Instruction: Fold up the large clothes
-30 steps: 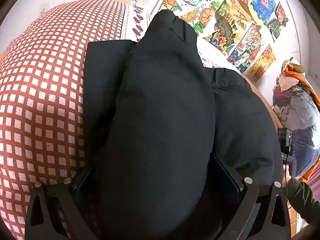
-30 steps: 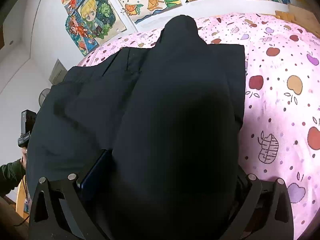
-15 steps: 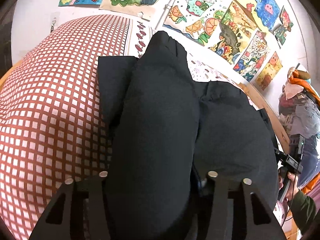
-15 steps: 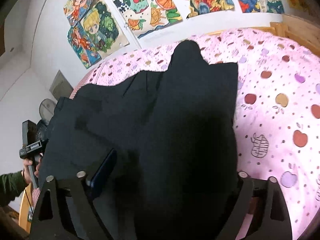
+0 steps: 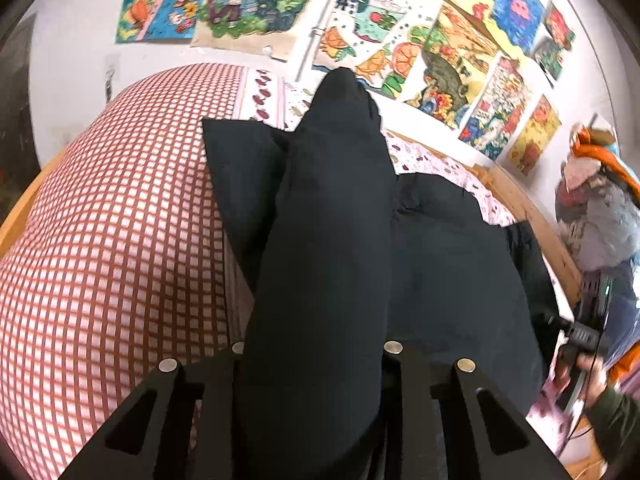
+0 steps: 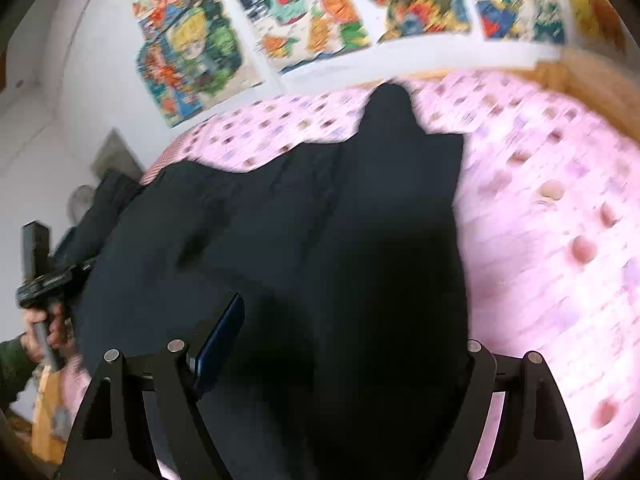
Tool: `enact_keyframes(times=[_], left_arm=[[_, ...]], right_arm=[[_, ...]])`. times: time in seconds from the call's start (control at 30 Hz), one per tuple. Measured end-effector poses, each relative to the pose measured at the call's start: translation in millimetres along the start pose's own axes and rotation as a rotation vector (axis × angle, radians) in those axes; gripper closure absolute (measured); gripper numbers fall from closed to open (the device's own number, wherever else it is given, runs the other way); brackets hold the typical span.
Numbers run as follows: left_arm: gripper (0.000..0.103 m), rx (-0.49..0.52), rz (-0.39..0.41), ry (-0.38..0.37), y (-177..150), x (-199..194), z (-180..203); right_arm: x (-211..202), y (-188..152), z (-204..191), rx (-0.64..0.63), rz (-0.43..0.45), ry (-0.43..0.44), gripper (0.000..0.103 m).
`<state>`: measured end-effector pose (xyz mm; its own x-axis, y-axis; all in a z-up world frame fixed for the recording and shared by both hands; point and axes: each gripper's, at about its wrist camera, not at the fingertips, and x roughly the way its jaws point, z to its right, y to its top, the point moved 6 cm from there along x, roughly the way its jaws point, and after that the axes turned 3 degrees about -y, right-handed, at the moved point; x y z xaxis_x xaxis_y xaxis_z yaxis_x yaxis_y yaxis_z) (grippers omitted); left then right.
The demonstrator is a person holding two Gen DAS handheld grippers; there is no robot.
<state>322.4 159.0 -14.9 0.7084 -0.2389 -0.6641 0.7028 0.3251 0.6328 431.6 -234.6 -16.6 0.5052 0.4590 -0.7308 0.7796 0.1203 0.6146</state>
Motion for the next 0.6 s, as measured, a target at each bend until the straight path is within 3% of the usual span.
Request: enact_keyframes(times=[0.23, 0.33, 0.4, 0.43, 0.47, 0.6], left_arm=[[0.082, -0.11, -0.005, -0.015, -6.0, -25.6, -7.4], [0.082, -0.107, -0.007, -0.007, -11.1, -35.8, -6.3], [0.082, -0.094, -0.007, 0.0, -15.8, -42.1, -6.1], [0.082, -0.091, -0.006, 0.0, -17.0, -43.7, -4.1], [0.082, -0.087, -0.004, 0.002, -17.5, -45.5, -2.3], [0.083, -0.057, 0.004, 0.013, -18.6, -56.1, 4.4]], right_arm=[[-5.6, -15.4, -17.9, -0.05, -0.028, -0.024, 0.025], [-10.3, -14.2, -19.3, -0.044, -0.027, -0.049, 0.044], [-10.7, -12.7, -14.2, -0.021, -0.033, -0.089, 0.07], [-11.0, -12.4, -11.2, -0.002, -0.036, -0.108, 0.077], [-11.6, -12.2, -7.4, 0.018, -0.037, -0.12, 0.082], [-19.5, -12.2, -5.5, 0.049, -0.024, -0.117, 0.087]])
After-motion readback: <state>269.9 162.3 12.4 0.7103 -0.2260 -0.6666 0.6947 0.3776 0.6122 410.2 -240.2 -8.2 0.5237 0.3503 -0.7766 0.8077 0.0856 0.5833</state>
